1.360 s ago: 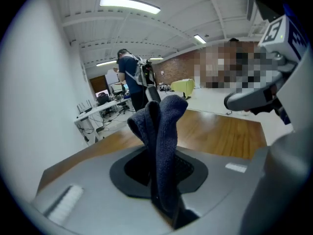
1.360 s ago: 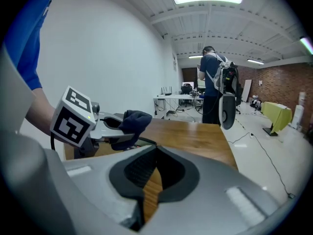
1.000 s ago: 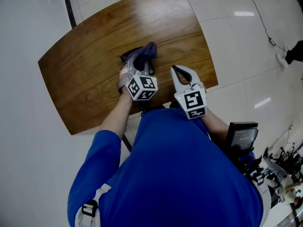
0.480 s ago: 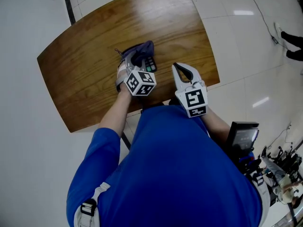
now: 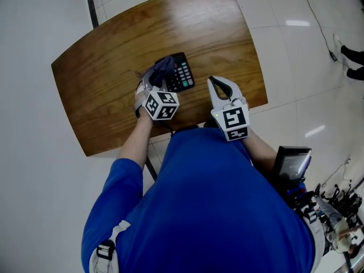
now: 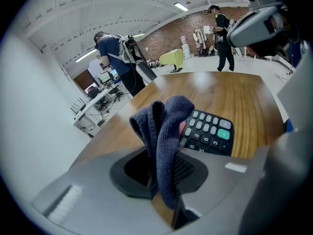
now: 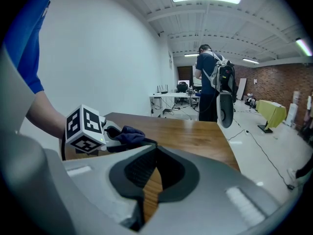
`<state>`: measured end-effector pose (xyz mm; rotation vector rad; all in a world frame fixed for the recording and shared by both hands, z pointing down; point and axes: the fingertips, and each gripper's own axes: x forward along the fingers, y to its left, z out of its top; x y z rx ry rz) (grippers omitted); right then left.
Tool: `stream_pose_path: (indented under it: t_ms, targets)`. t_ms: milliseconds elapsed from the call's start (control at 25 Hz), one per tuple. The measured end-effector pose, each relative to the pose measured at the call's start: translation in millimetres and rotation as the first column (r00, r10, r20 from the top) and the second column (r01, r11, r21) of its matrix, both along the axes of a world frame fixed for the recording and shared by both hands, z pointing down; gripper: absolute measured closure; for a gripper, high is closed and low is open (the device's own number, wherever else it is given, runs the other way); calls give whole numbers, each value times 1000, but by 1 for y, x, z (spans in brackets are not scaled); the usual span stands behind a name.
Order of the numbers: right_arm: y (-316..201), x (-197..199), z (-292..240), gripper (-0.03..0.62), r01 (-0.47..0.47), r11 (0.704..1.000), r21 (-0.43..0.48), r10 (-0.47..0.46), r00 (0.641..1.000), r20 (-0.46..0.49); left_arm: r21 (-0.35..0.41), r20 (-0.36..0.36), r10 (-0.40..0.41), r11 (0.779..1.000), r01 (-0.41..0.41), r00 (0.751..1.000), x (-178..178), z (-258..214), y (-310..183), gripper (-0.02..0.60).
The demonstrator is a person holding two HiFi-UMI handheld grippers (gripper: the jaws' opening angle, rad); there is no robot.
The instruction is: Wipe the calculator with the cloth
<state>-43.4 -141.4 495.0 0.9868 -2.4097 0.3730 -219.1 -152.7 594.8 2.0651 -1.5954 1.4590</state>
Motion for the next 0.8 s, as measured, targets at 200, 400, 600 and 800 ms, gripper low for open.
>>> stream_pose_path:
  t_ms: [200, 400, 600, 800]
  targets:
    - [-4, 6, 0, 591, -18, 1000, 8, 18, 1000, 3, 19, -16, 25, 1000, -25, 1000, 15, -4, -6, 515]
    - [-7, 22, 4, 591, -56, 998, 10, 56, 998, -3, 40, -24, 158, 987, -157, 987, 67, -6, -19, 515]
    - [-10, 37, 11, 591, -84, 996, 12, 84, 996, -21, 2, -12, 258, 966, -258, 966, 103, 14, -30, 515]
    - [-10, 42, 13, 591, -87, 996, 15, 88, 996, -28, -26, -13, 252, 967, -252, 968, 100, 26, -27, 515]
